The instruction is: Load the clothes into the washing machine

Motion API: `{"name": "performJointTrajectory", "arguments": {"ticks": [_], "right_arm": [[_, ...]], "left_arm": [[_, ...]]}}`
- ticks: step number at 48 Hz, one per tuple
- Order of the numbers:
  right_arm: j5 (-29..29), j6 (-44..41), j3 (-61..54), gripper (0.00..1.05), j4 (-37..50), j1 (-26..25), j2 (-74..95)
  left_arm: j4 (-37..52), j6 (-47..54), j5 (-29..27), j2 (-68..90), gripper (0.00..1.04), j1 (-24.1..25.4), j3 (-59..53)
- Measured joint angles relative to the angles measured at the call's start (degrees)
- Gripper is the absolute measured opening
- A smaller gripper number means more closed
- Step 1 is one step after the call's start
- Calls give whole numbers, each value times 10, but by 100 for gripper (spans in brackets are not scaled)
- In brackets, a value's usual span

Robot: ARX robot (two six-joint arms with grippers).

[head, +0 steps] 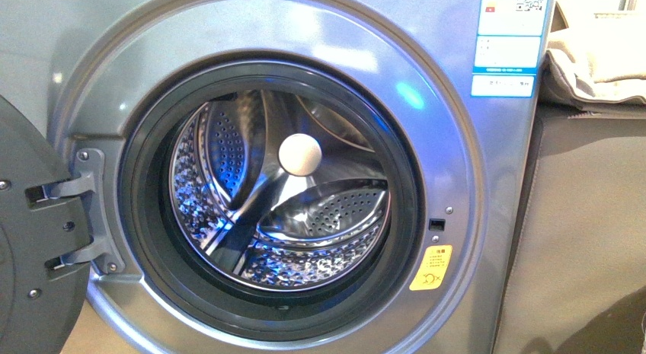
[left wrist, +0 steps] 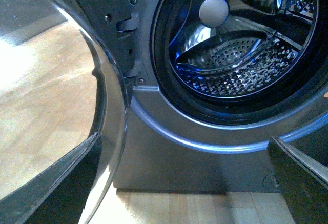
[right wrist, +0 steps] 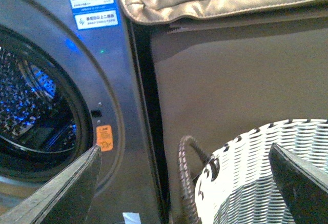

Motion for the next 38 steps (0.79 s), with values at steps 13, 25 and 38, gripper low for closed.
{"name": "performJointTrajectory", "arguments": {"ticks": [13, 25, 38], "right_arm": [[-14, 8, 99, 97, 52, -79, 175], [-53, -6, 221, 97, -26, -214, 355], [-25, -59, 233, 97, 26, -274, 597]], "left_arm": [[0, 0, 0, 0, 98, 0, 0], [0, 0, 0, 0, 98, 0, 0], [0, 0, 0, 0, 98, 0, 0]]}}
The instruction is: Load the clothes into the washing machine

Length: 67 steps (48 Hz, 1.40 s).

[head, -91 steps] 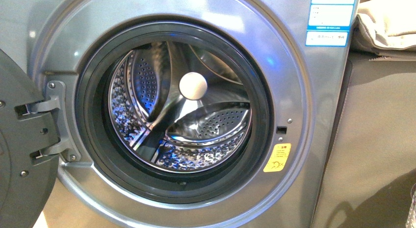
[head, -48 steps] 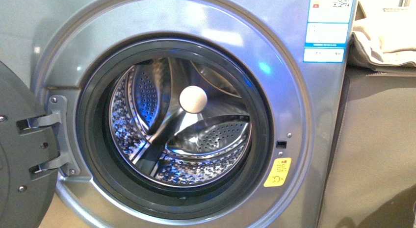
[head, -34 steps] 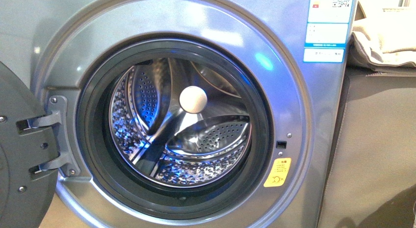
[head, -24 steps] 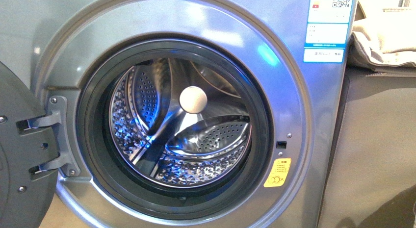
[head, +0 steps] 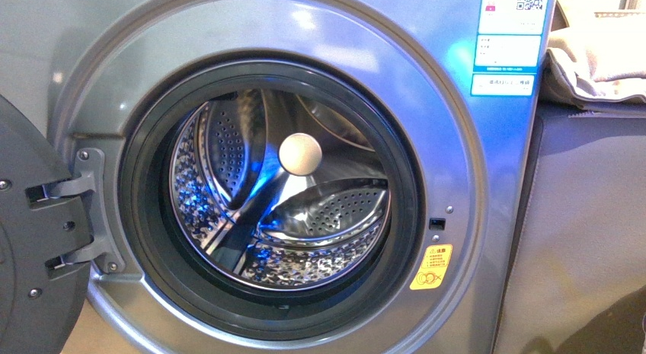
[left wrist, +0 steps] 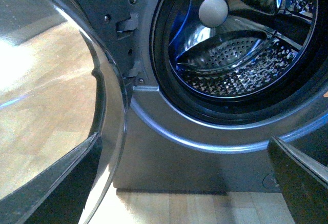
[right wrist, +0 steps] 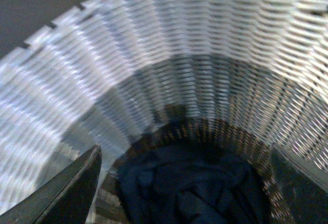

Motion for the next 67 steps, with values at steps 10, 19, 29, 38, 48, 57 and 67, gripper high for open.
{"name": "performJointTrajectory", "arguments": {"ticks": [10, 19, 29, 38, 48, 57, 67], "right_arm": [[37, -4, 69, 97, 56, 10, 226], [79, -4, 130, 97, 66, 53, 352], [112, 16, 182, 97, 89, 99, 454], [140, 39, 233, 97, 90, 128, 509], [161, 52, 298, 97, 76, 127, 575], [167, 52, 335, 97, 75, 122, 625], [178, 55, 392, 97, 64, 121, 677]], "left_arm": [[0, 0, 0, 0, 98, 0, 0], [0, 0, 0, 0, 98, 0, 0], [0, 0, 0, 0, 98, 0, 0], [0, 0, 0, 0, 98, 0, 0], [0, 0, 0, 0, 98, 0, 0], [0, 0, 0, 0, 98, 0, 0], [0, 0, 0, 0, 98, 0, 0]]}}
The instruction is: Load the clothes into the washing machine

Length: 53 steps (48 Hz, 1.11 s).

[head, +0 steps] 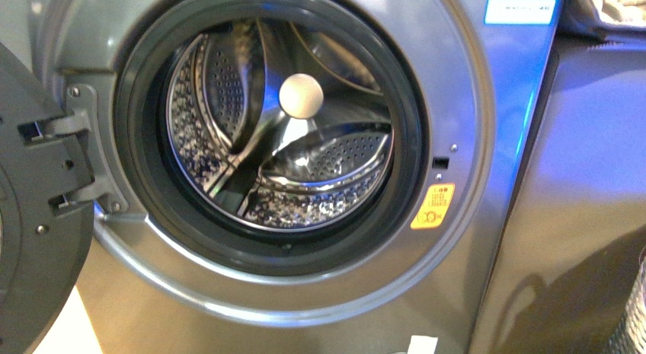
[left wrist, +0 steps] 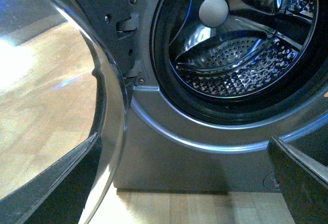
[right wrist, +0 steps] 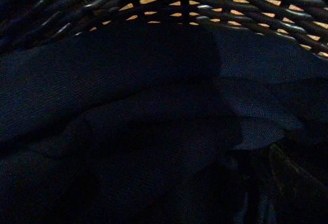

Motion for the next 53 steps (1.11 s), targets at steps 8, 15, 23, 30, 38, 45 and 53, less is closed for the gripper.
{"name": "performJointTrajectory", "arguments": {"ticks": [8, 15, 23, 30, 38, 45, 53], "right_arm": [[8, 6, 33, 97, -15, 0, 29], [17, 12, 58, 97, -27, -2, 52], [23, 18, 75, 97, -31, -8, 76], [24, 22, 77, 97, -32, -9, 80], [23, 23, 77, 97, -30, -9, 81], [24, 26, 76, 89, -30, -9, 82], [31, 28, 72, 58, -20, -7, 83]], "left_arm": [[0, 0, 0, 0, 98, 0, 0], [0, 0, 0, 0, 98, 0, 0], [0, 0, 0, 0, 98, 0, 0], [0, 0, 0, 0, 98, 0, 0], [0, 0, 0, 0, 98, 0, 0], [0, 0, 0, 0, 98, 0, 0], [0, 0, 0, 0, 98, 0, 0]]}}
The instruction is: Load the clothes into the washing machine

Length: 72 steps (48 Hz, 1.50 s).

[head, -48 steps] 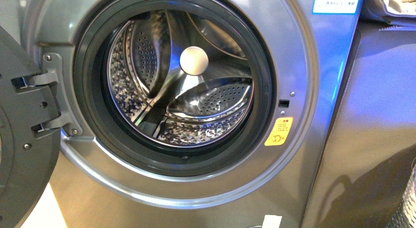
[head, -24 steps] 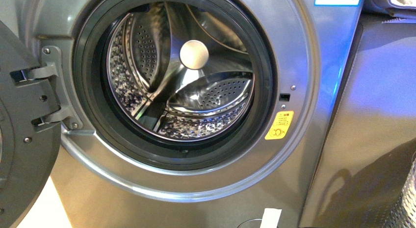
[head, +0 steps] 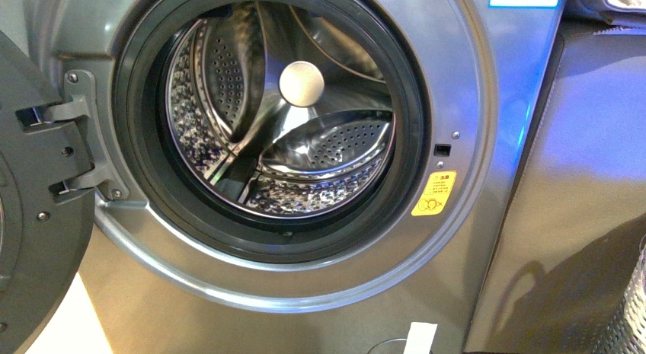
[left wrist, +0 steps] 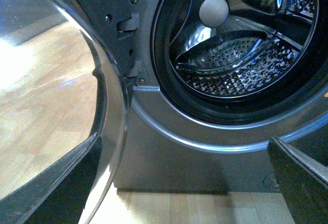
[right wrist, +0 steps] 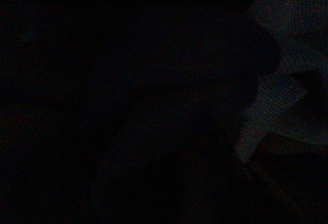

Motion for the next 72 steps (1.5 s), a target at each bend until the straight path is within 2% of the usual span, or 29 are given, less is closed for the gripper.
{"name": "performJointTrajectory", "arguments": {"ticks": [9, 12, 15, 24, 38, 54, 64, 72], "right_arm": [[-5, 8, -22, 28, 24, -3, -8], [-12, 9, -39, 19, 37, -5, -20], [-20, 11, -55, 16, 47, -7, -32], [-57, 19, -119, 13, 83, -26, -89], [-145, 20, -278, 13, 171, -66, -296], [-203, 35, -408, 13, 232, -77, -516], [-232, 52, -446, 13, 223, -78, -653], [-250, 68, -445, 13, 166, -70, -780]], "left_arm": [[0, 0, 0, 0, 98, 0, 0], [0, 0, 0, 0, 98, 0, 0], [0, 0, 0, 0, 98, 0, 0], [0, 0, 0, 0, 98, 0, 0], [0, 0, 0, 0, 98, 0, 0], [0, 0, 0, 0, 98, 0, 0], [0, 0, 0, 0, 98, 0, 0], [0, 0, 0, 0, 98, 0, 0]]}}
